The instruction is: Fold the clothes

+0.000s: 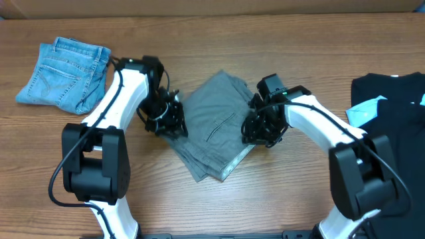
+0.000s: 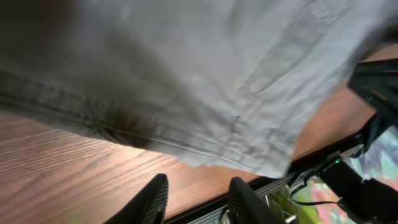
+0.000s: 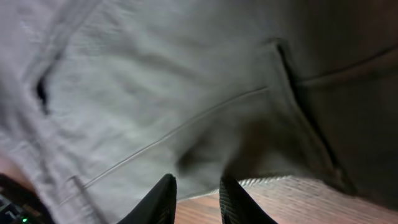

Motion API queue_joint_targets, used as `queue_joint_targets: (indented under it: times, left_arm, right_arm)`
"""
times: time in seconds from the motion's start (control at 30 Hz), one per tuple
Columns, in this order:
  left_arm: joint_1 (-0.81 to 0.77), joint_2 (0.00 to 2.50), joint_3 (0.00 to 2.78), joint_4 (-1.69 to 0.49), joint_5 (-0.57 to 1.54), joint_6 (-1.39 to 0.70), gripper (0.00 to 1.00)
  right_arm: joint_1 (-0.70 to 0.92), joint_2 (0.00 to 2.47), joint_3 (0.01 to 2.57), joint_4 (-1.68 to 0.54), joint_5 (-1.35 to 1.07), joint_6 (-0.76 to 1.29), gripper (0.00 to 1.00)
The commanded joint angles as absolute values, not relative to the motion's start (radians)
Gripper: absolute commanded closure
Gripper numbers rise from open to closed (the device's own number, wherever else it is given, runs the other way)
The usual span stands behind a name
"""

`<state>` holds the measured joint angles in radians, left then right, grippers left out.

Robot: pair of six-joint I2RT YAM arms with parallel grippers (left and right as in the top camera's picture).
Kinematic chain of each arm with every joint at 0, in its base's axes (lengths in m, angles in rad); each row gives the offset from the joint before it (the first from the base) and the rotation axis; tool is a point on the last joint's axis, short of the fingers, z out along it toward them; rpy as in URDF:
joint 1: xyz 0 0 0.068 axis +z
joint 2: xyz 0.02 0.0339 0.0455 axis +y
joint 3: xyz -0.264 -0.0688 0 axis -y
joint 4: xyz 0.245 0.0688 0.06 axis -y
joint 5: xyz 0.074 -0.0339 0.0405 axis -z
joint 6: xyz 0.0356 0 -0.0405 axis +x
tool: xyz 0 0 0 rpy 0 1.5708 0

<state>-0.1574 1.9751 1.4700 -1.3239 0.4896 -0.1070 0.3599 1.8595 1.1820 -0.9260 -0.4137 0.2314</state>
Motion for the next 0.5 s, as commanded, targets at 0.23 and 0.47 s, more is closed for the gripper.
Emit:
queue_joint_targets:
  times: [0.23, 0.47]
  left_arm:
    - [-0.164, 1.924, 1.238, -1.169, 0.558, -0.206, 0.56]
    - [-0.162, 1.693, 1.192, -1.177, 0.469, -0.294, 0.2]
  right_arm:
    - [0.359, 1.879, 1.197, -0.926, -0.413, 0.239, 0.73]
    - [0.359, 1.879, 1.197, -0.926, -0.413, 0.239, 0.73]
